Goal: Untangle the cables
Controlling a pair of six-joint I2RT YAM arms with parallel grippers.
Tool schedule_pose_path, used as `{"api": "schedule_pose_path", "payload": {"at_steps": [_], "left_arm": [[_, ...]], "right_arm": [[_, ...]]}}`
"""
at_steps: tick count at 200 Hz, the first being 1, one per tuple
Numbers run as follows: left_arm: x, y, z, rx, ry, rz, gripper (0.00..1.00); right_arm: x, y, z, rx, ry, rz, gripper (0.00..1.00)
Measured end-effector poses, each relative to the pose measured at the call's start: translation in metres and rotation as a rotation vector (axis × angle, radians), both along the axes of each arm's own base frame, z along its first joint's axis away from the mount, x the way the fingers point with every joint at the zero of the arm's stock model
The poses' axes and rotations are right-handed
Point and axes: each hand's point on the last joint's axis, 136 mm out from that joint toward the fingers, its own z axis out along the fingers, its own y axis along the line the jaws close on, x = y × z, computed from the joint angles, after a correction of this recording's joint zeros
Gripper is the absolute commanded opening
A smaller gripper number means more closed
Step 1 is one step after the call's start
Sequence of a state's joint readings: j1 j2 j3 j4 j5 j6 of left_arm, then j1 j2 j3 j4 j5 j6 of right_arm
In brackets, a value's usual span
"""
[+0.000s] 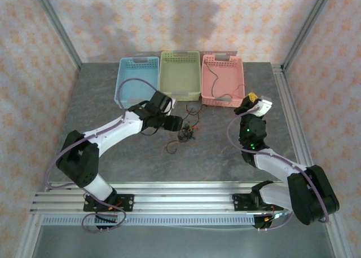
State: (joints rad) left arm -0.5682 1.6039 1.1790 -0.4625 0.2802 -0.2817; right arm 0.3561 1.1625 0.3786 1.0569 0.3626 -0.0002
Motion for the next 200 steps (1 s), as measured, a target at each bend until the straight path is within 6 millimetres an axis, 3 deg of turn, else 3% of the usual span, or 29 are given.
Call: {"api": "schedule_pose_path", "payload": {"at_steps": [34, 48, 69, 94, 110, 143, 176, 200], "left_arm": [[0.031, -0.057, 0.027, -0.006, -0.074, -0.076, 0.71], [0.041, -0.075, 0.025, 0.008, -0.078, -0.091, 0.71], [0.059, -0.086, 0.004, 0.081, -0.065, -0.073, 0.69], [0.073, -0.08, -0.029, 0.201, -0.039, -0.033, 0.66], [0.074, -0.072, -0.046, 0.268, -0.021, -0.013, 0.54], [0.073, -0.063, -0.055, 0.33, -0.017, -0.004, 0.0], [0.071, -0.057, -0.052, 0.367, -0.055, 0.005, 0.0], [0.057, -0.032, -0.032, 0.399, -0.101, 0.037, 0.0]], "right_arm": [[0.0, 0.0, 0.0, 0.0, -0.001, 0.002, 0.0], [0.0, 0.001, 0.001, -0.001, -0.001, 0.004, 0.0], [-0.001, 0.0, 0.003, 0.002, -0.009, 0.004, 0.0], [-0.002, 0.001, 0.005, 0.003, -0.015, 0.01, 0.0], [-0.002, 0.002, 0.005, 0.002, -0.015, 0.015, 0.0], [-0.001, 0.001, 0.005, 0.0, -0.015, 0.017, 0.0], [-0.001, 0.001, 0.005, -0.001, -0.015, 0.018, 0.0], [-0.001, 0.001, 0.005, -0.009, -0.013, 0.017, 0.0]]}}
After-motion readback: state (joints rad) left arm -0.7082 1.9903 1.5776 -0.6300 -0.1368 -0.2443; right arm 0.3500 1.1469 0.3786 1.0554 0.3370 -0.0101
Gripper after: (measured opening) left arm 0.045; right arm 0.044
